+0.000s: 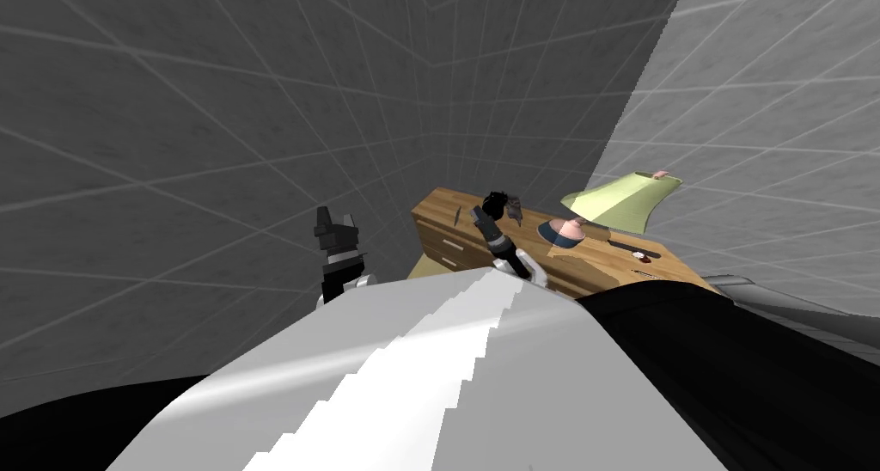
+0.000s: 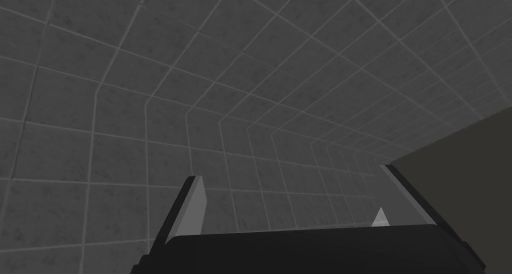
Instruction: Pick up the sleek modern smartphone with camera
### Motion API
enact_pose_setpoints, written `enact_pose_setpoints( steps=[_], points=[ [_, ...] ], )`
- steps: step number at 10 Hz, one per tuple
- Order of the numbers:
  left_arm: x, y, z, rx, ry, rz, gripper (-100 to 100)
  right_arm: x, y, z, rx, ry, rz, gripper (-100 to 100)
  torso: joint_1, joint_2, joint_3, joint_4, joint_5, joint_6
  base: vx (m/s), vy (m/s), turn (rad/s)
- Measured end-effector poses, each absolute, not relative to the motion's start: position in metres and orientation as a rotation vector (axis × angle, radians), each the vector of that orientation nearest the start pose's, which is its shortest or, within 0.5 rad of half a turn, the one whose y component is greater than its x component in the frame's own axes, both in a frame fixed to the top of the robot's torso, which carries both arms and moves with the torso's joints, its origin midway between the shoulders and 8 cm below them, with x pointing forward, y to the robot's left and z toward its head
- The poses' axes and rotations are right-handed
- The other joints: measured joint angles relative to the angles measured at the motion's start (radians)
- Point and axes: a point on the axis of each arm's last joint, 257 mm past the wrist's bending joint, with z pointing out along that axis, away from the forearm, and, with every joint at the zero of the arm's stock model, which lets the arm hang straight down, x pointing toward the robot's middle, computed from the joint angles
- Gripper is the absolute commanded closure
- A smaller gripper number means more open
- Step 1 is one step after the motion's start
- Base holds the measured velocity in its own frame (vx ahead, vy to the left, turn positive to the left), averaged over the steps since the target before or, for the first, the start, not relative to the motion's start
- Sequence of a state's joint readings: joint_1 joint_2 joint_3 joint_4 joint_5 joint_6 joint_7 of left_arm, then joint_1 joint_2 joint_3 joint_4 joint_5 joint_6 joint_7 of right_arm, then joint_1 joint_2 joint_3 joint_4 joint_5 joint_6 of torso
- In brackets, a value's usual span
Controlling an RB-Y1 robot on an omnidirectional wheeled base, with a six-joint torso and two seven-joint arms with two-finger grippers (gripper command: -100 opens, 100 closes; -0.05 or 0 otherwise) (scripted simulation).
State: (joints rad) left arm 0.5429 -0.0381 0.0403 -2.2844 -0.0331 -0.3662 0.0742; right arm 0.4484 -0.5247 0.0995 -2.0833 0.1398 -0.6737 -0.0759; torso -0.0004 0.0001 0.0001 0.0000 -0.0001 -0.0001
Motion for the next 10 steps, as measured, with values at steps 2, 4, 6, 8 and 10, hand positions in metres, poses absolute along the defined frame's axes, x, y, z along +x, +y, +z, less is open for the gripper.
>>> enact_pose_setpoints(
  steps=[2, 4, 6, 8, 10],
  points=[
    [0.356, 0.304, -0.014, -0.830, 0.683, -1.248, 0, 0.345, -0.191, -0.066, 0.132, 1.194, 1.356, -100, 0.000, 0.000, 0.000, 0.000, 0.000, 0.000, -0.010, 0.007, 0.113],
    [0.356, 0.304, -0.014, -0.830, 0.683, -1.248, 0, 0.345, -0.191, -0.083, 0.070, 1.259, 1.328, -100, 0.001, 0.000, 0.000, 0.000, 0.000, 0.000, -0.015, 0.010, 0.131],
    [0.356, 0.304, -0.014, -0.830, 0.683, -1.248, 0, 0.344, -0.191, -0.102, 0.007, 1.326, 1.300, -100, 0.001, 0.000, 0.000, 0.000, 0.000, 0.000, -0.014, 0.017, 0.121],
    [0.356, 0.304, -0.014, -0.830, 0.683, -1.248, 0, 0.344, -0.194, -0.119, -0.055, 1.392, 1.268, -100, 0.002, 0.000, 0.000, 0.000, 0.000, 0.000, -0.016, 0.021, 0.126],
    [0.356, 0.304, -0.015, -0.830, 0.683, -1.248, 0, 0.338, -0.200, -0.137, -0.116, 1.461, 1.235, -100, 0.002, 0.001, 0.000, 0.000, 0.000, 0.000, -0.014, 0.022, 0.113]
  ],
)
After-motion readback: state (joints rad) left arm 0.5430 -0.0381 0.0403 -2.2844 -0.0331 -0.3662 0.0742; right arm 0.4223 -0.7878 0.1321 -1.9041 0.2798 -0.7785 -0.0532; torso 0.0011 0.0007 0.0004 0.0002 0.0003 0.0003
